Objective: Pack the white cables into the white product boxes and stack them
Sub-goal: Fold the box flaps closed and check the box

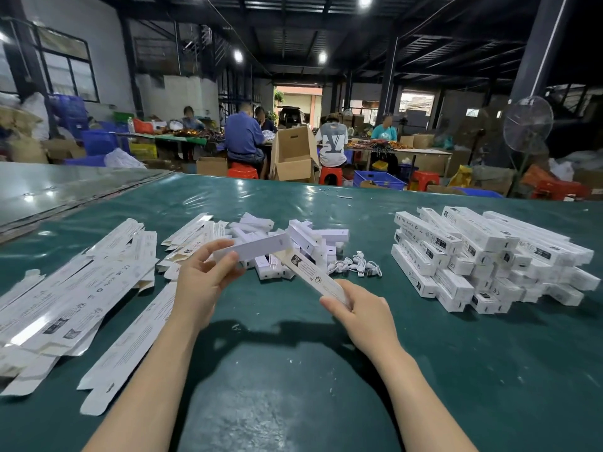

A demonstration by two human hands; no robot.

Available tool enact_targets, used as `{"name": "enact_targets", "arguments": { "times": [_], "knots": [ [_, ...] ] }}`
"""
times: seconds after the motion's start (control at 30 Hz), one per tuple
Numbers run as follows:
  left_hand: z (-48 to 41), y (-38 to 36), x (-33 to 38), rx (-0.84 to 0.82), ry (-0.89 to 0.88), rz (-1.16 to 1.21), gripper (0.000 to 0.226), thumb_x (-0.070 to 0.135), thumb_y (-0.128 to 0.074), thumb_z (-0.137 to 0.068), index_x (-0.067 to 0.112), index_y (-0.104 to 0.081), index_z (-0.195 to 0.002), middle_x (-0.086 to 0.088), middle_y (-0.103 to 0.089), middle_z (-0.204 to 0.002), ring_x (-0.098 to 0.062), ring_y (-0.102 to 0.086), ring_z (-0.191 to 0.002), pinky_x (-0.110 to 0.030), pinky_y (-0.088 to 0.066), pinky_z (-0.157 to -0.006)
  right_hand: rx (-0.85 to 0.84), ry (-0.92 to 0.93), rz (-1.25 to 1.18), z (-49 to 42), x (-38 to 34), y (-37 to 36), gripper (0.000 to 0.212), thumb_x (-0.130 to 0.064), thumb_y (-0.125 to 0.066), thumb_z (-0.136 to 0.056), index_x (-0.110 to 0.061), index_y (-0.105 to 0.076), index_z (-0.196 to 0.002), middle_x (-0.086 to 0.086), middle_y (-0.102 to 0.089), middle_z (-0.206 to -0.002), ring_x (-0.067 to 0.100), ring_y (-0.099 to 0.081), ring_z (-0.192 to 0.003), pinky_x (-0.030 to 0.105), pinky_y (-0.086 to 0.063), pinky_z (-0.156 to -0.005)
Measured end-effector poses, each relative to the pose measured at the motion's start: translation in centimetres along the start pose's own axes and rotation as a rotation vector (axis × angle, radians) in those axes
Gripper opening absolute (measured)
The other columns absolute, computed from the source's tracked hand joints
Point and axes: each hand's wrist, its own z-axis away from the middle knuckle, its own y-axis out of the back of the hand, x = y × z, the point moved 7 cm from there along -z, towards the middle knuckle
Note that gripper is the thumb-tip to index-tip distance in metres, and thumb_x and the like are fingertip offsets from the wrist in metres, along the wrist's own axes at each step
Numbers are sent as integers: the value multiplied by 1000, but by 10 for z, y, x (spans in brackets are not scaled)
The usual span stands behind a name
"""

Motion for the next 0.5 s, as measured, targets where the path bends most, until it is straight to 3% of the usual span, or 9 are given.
{"name": "enact_targets", "arguments": {
  "times": [0.17, 0.27, 0.37, 0.5],
  "knots": [
    [-5, 14, 13, -45, -32, -253, 25, -3, -59, -84, 20, -66, -85, -2, -68, -70, -9, -65, -57, -23, -55, -68, 21, 3, -10, -1, 3, 1, 15, -43, -51, -90, -36, -58, -100, -14, -52, -65, 4, -45, -65, 33, -35, -85],
    [-5, 17, 13, -83, 18, -333, 24, -3, -59, -84, 19, -66, -86, -9, -63, -76, -10, -63, -51, -18, -55, -63, 4, 20, -24, -1, 2, 0, 16, -43, -53, -88, -37, -59, -102, -13, -57, -71, 4, -48, -68, 30, -31, -84],
    [-7, 17, 21, -137, 48, -444, 24, -3, -61, -83, 19, -67, -83, -7, -63, -69, -11, -58, -49, -22, -54, -60, -1, 58, 26, -1, -2, -2, 21, -45, -55, -87, -39, -59, -107, -10, -64, -85, 10, -52, -80, 28, -22, -80],
    [-6, 10, 44, -238, 6, -571, 20, -2, -64, -81, 17, -67, -82, 1, -59, -56, -9, -49, -45, -17, -44, -48, 18, 89, -2, 0, -4, 0, 24, -45, -55, -85, -42, -58, -109, -9, -66, -87, 10, -52, -83, 29, -23, -83]
  ]
}}
